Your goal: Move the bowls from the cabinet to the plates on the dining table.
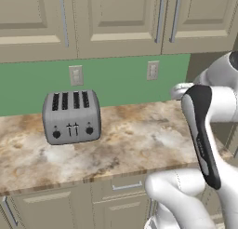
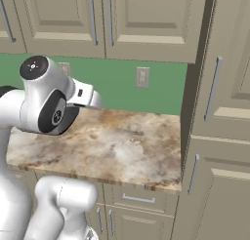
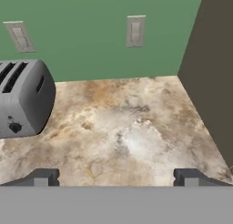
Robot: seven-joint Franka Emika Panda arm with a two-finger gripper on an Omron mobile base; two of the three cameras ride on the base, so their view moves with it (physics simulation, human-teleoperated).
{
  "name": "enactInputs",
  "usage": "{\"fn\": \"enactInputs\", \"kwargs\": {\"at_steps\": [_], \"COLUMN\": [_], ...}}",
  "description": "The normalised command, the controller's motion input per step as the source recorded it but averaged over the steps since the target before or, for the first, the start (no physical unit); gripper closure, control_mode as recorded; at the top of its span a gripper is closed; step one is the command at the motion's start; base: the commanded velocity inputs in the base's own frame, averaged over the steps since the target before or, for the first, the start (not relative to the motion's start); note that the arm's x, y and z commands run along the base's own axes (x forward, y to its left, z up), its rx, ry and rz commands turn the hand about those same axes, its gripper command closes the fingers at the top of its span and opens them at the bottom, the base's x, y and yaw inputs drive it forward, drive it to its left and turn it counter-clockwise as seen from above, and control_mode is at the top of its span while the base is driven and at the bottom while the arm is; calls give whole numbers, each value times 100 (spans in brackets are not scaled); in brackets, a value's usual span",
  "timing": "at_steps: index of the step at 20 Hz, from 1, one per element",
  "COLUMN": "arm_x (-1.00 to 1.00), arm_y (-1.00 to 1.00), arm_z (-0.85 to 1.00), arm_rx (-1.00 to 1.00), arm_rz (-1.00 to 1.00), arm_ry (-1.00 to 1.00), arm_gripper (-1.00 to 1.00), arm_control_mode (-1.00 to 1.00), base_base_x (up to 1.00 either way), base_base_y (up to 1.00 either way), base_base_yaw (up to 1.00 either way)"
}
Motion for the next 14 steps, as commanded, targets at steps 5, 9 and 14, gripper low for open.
{"fn": "enactInputs", "kwargs": {"at_steps": [5, 9, 14], "arm_x": [-1, 0, 0], "arm_y": [-70, -47, -7], "arm_z": [42, 41, 51], "arm_rx": [0, 0, 0], "arm_rz": [0, 0, 0], "arm_ry": [0, 0, 0], "arm_gripper": [-100, -100, -100], "arm_control_mode": [-100, -100, -100], "base_base_x": [0, 0, 0], "base_base_y": [0, 0, 0], "base_base_yaw": [0, 0, 0]}}
